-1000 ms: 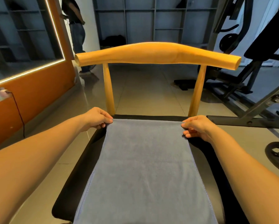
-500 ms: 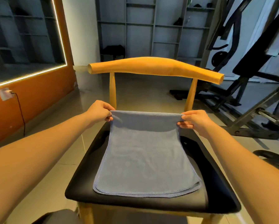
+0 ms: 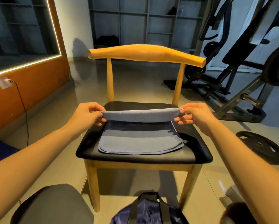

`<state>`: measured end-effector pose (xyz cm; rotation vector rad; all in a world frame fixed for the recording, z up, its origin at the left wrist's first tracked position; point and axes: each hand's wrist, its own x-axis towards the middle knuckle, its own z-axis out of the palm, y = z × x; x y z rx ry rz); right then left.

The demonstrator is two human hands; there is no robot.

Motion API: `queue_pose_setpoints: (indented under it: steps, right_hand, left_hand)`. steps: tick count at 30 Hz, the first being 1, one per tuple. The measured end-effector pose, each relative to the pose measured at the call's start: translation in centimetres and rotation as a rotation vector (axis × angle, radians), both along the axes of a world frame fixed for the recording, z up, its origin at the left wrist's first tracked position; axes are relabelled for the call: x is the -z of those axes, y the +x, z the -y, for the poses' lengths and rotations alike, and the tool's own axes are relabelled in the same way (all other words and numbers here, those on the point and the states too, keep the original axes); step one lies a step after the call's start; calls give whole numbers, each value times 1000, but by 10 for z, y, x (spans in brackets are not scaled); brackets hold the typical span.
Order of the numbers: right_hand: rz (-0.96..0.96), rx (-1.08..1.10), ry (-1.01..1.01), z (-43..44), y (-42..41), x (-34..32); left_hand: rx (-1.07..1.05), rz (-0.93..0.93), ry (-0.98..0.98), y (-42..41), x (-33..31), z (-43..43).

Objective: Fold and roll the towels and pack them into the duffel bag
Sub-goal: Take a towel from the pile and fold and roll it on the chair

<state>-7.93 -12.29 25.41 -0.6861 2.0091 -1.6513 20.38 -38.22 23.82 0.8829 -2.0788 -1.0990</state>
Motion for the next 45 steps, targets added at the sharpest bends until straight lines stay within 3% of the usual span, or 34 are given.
queue_pose_setpoints:
  steps: [5, 9, 16, 23, 29, 32, 38, 42, 45]
  right_hand:
    - [-40, -81, 133, -29, 28, 23]
    - [-130, -136, 221, -45, 32, 40]
    - [-278, -158, 239, -57, 39, 43]
    - [-350, -369, 519, -53, 33, 35]
    - [-423, -9, 488, -13, 14, 44]
    - [-370, 23, 571, 14, 1, 51]
    - [-241, -92, 745, 45, -13, 35]
    - [-78, -148, 682, 51, -34, 14]
    - [-179, -131, 623, 74, -51, 8]
  left_hand:
    - [92, 84, 29, 28, 22, -23]
    - [40, 168, -21, 36, 33, -34]
    - [50, 184, -81, 45, 46, -40]
    - [251, 524, -287, 55, 45, -34]
    - [151, 420, -322, 7, 31, -6]
    - [96, 453, -229, -30, 32, 17]
    - [223, 673, -29, -64, 27, 40]
    - [226, 697, 28, -60, 21, 45]
    - [175, 664, 114, -51, 19, 39]
